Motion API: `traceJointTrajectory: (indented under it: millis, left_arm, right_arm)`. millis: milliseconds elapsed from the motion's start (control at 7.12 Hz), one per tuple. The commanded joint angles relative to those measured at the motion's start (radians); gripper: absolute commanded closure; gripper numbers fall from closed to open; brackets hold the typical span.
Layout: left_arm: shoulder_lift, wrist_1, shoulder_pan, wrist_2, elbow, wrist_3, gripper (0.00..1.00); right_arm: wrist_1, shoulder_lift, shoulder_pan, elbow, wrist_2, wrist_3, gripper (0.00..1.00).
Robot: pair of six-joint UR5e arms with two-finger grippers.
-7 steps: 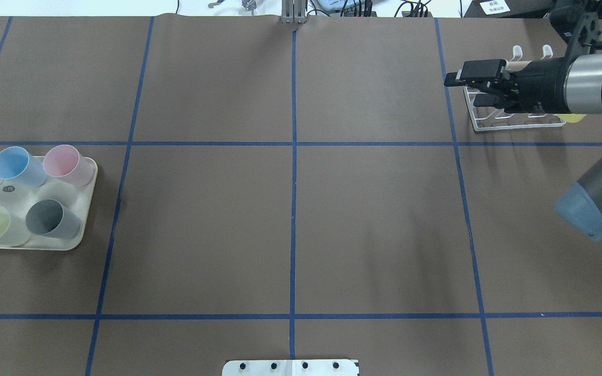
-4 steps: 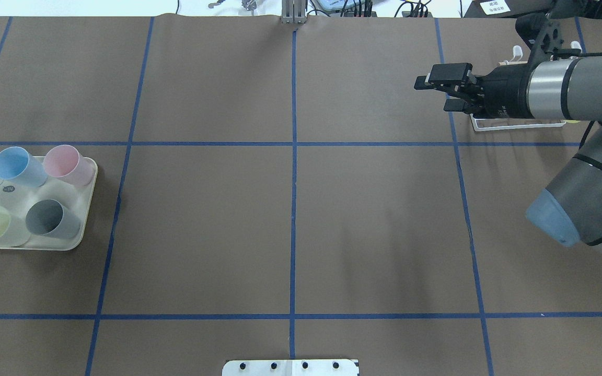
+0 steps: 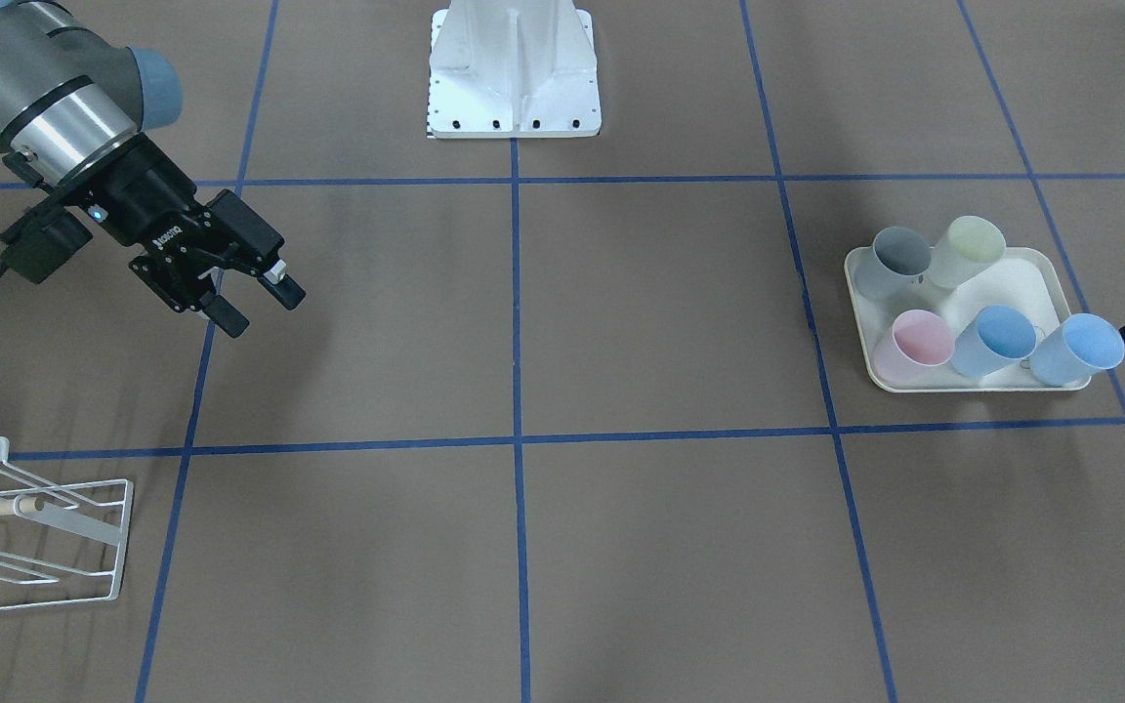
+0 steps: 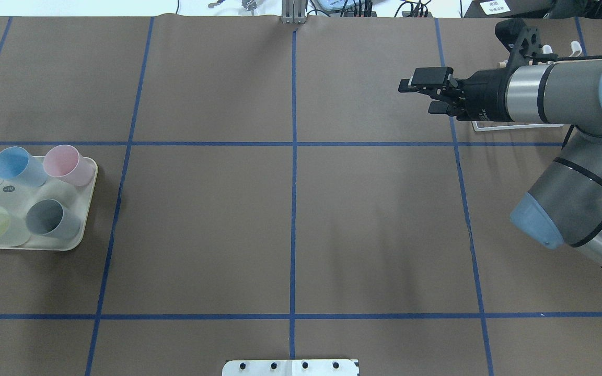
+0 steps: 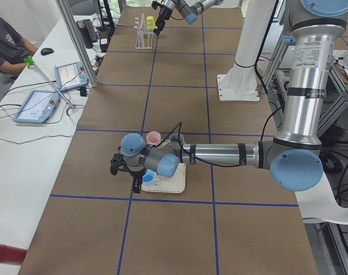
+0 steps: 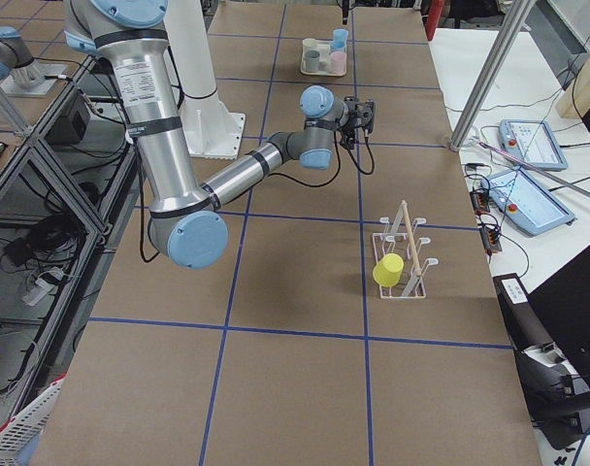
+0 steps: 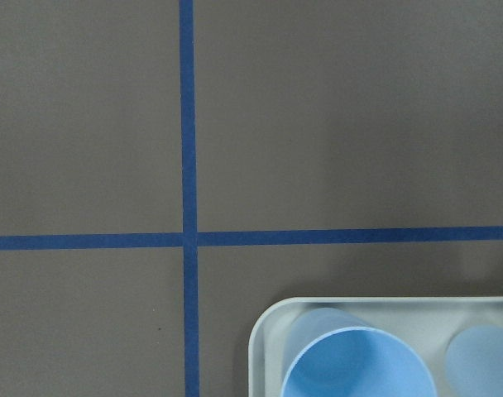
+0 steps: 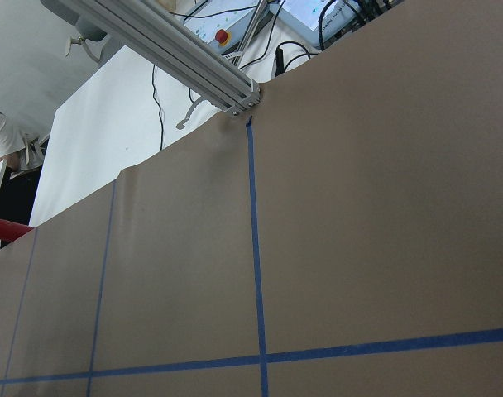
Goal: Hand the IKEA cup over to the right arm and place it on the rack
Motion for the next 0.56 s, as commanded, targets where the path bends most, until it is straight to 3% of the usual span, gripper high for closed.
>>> traceJointTrajectory:
  millis: [0, 422]
  left_arm:
    - [-0.004, -0.037, 0.005, 0.0, 0.025, -0.014, 0.09]
    - [-0.004, -0.044, 0.052, -0.002, 0.023, -0.049, 0.09]
  right_arm:
    - [0.002, 0.001, -0.001, -0.002, 0.0, 0.0, 0.02]
    - [0.003, -0.002, -0.001, -0.002, 0.0, 0.0, 0.01]
